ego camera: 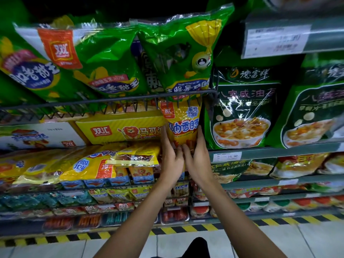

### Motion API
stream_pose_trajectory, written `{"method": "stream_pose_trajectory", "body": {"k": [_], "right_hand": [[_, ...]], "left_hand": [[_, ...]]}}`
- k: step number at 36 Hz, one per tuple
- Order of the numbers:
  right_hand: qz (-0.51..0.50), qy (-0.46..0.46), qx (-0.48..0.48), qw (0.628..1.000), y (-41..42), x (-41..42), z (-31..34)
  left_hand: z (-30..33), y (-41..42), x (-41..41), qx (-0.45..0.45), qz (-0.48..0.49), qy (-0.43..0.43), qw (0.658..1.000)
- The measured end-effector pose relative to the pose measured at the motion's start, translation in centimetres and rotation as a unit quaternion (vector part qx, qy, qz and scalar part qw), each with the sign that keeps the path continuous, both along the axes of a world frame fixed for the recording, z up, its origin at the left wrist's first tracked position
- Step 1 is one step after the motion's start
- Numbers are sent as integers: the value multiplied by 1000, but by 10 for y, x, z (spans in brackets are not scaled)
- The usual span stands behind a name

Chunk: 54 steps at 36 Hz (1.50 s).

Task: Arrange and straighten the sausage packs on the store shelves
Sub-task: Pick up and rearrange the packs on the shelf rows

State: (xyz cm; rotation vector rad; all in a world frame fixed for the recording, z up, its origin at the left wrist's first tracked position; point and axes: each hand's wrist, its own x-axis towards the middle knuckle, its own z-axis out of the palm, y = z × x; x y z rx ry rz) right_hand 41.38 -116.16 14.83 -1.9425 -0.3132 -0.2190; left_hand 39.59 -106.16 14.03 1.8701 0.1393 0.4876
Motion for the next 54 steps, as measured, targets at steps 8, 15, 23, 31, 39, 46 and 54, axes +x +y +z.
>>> {"method": "stream_pose_trajectory", "body": {"k": [8,15,23,31,39,46,54], "right_hand": [[-53,-15,46,997,7,18,-1],[-82,-13,80,993,15,5,-4],[12,-247,-172,954,-9,1,-23],[22,-228,-351,908,-11,-2,-26],[131,-118,-173,969,-22,-24,-26],[145,-62,-68,985,-16,-44,-26],[182,-24,-44,982,15,-58,-18]], "left_hand": [[7,2,18,-8,82,-31,996],[9,-15,6,27,130,-74,988],[-18,-1,-14,254,-32,-104,961],[-21,9,-14,328,-46,-37,943],[-8,29,-73,235,-95,46,966],[-16,63,-132,206,23,159,965],[-15,94,-147,143,36,211,966]]}}
